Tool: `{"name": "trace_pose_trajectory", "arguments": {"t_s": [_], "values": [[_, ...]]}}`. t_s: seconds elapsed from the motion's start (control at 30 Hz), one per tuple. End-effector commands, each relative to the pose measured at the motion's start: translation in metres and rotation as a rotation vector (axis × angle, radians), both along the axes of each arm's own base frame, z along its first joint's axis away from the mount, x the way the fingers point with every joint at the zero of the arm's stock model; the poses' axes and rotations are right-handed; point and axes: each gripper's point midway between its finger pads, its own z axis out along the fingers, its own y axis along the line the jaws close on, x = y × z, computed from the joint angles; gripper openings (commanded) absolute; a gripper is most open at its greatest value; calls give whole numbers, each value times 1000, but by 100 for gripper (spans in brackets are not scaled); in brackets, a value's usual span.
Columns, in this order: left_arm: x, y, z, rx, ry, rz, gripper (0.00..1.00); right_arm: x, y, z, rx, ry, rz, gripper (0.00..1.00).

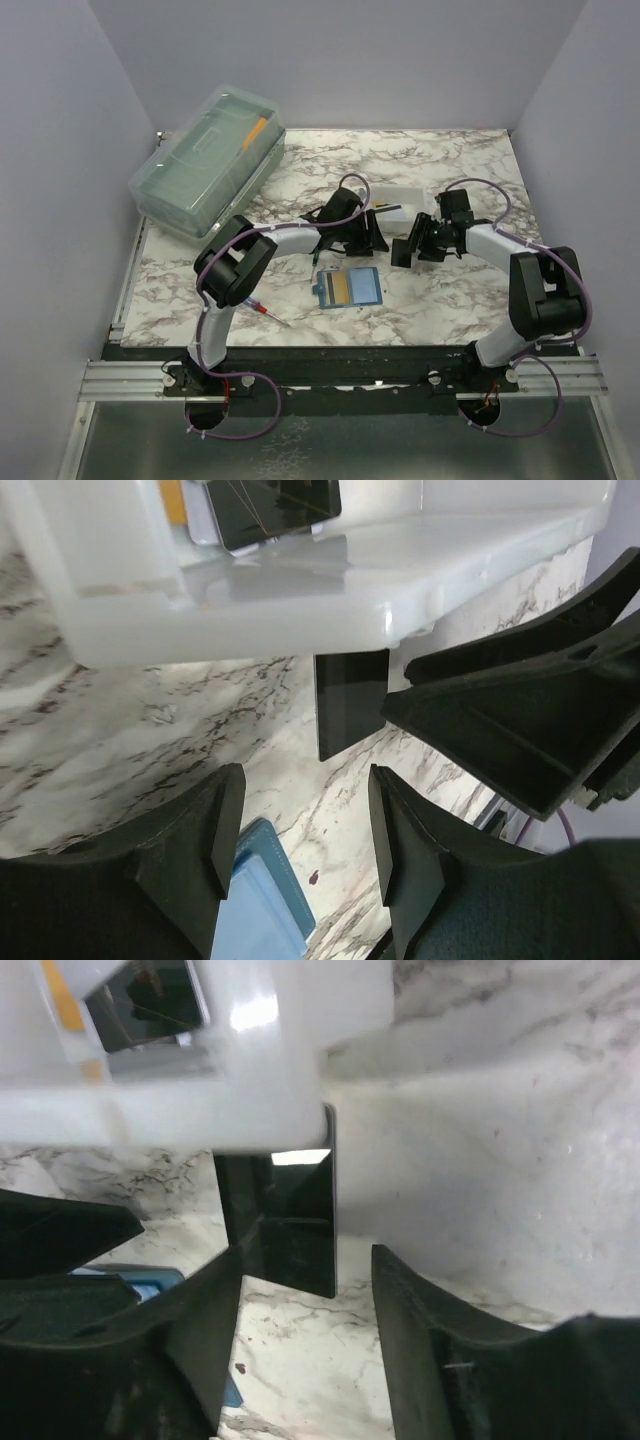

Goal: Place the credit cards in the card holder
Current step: Move the credit card to the corner of the board.

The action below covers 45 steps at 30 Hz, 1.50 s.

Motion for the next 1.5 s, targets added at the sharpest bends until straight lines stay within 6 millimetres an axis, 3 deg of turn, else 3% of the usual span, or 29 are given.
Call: {"name": "trace_pose_trajectory", "arguments": {"t_s": [0.0, 0.13, 0.23, 0.37, 0.53, 0.6, 0.73, 0.83, 1.03, 1.47], "values": [[2, 8, 28, -26, -49, -7, 58, 28, -2, -10, -24, -41, -17, 60], [-6, 17, 31, -38, -43, 0, 58, 45, 4, -15, -7, -92, 16, 63], [-9, 26, 33, -48, -36, 10, 58, 45, 19, -14, 45, -112, 105, 63], [-8, 36, 34, -74, -23, 31, 59, 31, 40, -10, 125, -122, 218, 62], [-4, 35, 35, -97, -11, 38, 59, 18, 47, 4, 165, -143, 268, 62], [-3, 31, 34, -112, 1, 29, 59, 19, 42, 11, 139, -147, 236, 61], [0, 19, 31, -138, 28, 18, 59, 18, 1, 16, -60, -59, 35, 62], [-1, 10, 32, -156, 38, 7, 59, 11, -16, 19, -136, -27, -22, 61], [-1, 1, 27, -170, 68, 11, 58, 1, -20, 10, -160, 18, -5, 33], [0, -7, 16, -176, 110, 23, 58, -1, -19, 0, -161, 47, 14, 8]]}}
